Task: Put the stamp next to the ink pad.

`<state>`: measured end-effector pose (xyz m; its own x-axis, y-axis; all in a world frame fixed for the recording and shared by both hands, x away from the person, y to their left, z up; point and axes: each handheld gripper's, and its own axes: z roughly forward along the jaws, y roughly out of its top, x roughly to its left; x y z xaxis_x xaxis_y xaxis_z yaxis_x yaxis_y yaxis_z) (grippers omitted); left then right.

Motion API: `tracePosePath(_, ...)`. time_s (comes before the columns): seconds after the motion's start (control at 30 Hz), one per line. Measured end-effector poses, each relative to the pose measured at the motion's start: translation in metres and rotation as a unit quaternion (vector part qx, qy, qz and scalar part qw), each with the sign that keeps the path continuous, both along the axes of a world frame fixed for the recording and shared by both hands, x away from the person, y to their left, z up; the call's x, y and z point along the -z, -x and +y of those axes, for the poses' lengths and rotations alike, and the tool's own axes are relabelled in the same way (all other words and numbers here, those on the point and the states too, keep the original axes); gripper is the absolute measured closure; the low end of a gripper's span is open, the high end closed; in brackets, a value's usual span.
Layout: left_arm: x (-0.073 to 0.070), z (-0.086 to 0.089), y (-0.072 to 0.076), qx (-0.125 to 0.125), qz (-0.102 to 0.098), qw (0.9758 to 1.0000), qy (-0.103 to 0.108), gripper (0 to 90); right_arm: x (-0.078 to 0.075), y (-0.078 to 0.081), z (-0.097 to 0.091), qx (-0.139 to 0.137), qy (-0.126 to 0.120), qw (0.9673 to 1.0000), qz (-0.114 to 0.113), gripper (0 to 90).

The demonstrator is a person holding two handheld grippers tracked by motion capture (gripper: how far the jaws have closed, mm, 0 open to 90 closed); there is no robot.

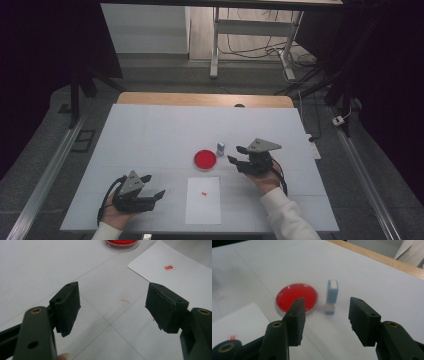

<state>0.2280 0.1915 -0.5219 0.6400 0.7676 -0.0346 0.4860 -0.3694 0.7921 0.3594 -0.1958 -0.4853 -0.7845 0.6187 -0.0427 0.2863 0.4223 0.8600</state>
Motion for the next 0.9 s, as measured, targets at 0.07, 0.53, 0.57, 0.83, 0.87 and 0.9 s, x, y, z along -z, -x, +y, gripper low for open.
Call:
tracePosePath(0.07,0.0,0.0,0.0,0.0,-0.001,1.0,0.0,27.4,0.0,0.004,-0.006,0.001,-0.002,1.0,0.002,46.8)
tracePosePath(0.53,0.001,0.0,-0.001,0.003,0.002,1.0,0.002,27.4,0.002,0.034,-0.045,0.012,-0.003,0.9999,-0.004,46.7)
tracePosePath(0.57,0.001,0.0,-0.001,0.003,0.002,1.0,0.002,27.4,0.003,0.036,-0.048,0.013,-0.003,0.9999,-0.005,46.6)
tracePosePath(0.83,0.001,-0.002,-0.001,0.007,0.003,1.0,0.0,27.4,0.007,0.055,-0.08,0.031,-0.005,0.9995,-0.007,46.3)
tracePosePath(0.87,0.001,-0.002,-0.001,0.007,0.003,1.0,0.0,27.4,0.009,0.057,-0.083,0.032,-0.006,0.9995,-0.007,46.2)
tracePosePath(0.9,0.001,-0.002,-0.001,0.006,0.003,1.0,0.0,27.4,0.01,0.058,-0.087,0.032,-0.004,0.9995,-0.006,46.2)
